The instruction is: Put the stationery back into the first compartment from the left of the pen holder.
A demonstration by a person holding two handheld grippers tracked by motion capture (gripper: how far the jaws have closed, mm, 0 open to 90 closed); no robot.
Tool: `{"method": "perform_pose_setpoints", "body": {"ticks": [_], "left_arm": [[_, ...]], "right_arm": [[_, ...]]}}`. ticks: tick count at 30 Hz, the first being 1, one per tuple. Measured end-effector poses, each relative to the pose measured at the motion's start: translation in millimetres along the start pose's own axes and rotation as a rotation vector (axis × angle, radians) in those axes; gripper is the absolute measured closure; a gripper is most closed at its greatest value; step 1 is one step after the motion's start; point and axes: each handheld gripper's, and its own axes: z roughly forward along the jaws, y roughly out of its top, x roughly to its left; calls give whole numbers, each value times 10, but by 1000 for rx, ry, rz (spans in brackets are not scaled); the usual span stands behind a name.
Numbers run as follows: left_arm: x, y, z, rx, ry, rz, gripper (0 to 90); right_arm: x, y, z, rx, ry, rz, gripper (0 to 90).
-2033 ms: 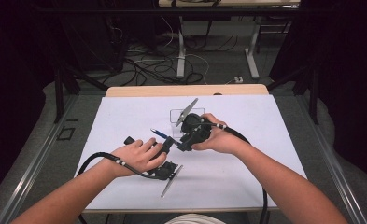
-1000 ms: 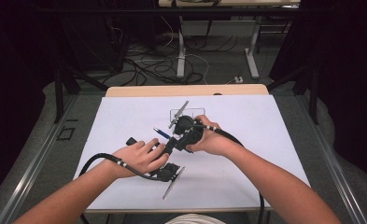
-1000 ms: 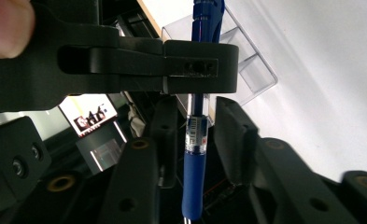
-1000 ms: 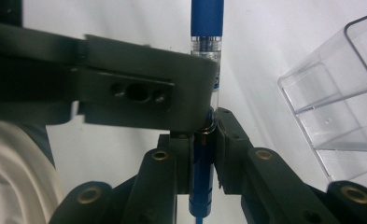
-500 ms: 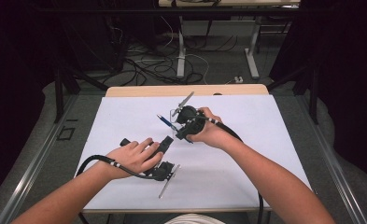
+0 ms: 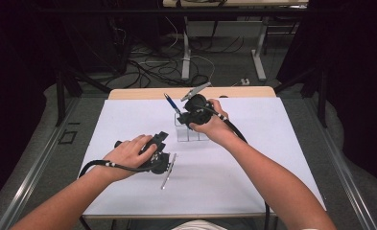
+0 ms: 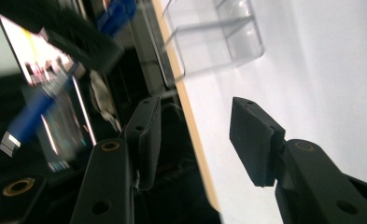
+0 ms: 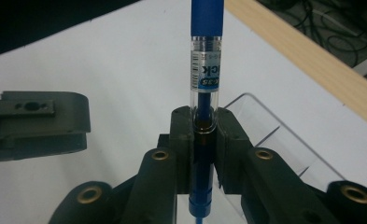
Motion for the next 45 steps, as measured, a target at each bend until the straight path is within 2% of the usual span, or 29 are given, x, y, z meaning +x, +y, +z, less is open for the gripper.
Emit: {"method": "perform_pose_setpoints", "body": {"ticks": [1,2,3,4,6,7,9,11,14,16,17,19,21,22,23,24,25,26,28,32,33,36,38,39,42,45], "left_arm": [[16,-20,22,7,-18,-25,534],[35,-54,59,13,-26,-77,534],[66,-73,65,37,-41,-89,532],[78,-100,90,37,-31,-130,524],[122,-159,118,43,-56,-216,506],[147,-190,132,41,-63,-262,495],[178,-262,165,20,-90,-400,477],[198,-320,194,24,-110,-489,460],[227,-442,241,15,-170,-654,422],[239,-522,269,22,-210,-725,380],[236,-552,286,20,-212,-750,361],[229,-629,324,4,-230,-863,326],[238,-702,342,3,-268,-957,279],[230,-743,359,-3,-277,-1034,257],[227,-770,368,-9,-291,-1075,234],[216,-806,382,-22,-314,-1137,214],[215,-836,385,-21,-335,-1171,194],[203,-861,396,-28,-336,-1196,173],[177,-896,406,-31,-371,-1252,163],[120,-954,430,-36,-379,-1318,154],[113,-973,435,-32,-380,-1323,141],[83,-1014,456,-48,-389,-1386,108],[76,-1042,459,-49,-399,-1420,95],[68,-1049,465,-57,-394,-1438,88],[64,-1078,460,-66,-387,-1461,66],[67,-1118,435,-76,-370,-1471,45]], "right_arm": [[-6,11,7,-24,-13,3,792],[-10,19,9,-34,-15,4,792],[-16,25,15,-59,-30,2,792],[-15,30,18,-73,-35,4,792],[-18,36,34,-119,-59,3,792],[-19,35,39,-132,-67,4,792],[-26,26,64,-168,-79,21,792],[-33,11,102,-205,-96,17,792],[-43,-9,178,-247,-111,39,792],[-46,-20,225,-268,-124,42,792],[-46,-24,247,-277,-130,42,792],[-53,-34,301,-280,-144,45,792],[-70,-52,363,-275,-153,46,792],[-75,-63,386,-268,-156,48,791],[-90,-86,433,-259,-162,52,792],[-101,-101,460,-256,-166,54,792],[-118,-129,500,-252,-167,62,791],[-132,-156,528,-254,-169,67,791],[-147,-211,583,-252,-172,80,791],[-166,-300,649,-243,-180,85,791],[-178,-320,659,-244,-182,83,791],[-192,-350,658,-237,-174,100,789],[-196,-359,642,-230,-160,104,727],[-194,-363,640,-247,-161,107,671],[-193,-364,562,-257,-185,106,516],[-193,-384,392,-296,-219,95,451]]}}
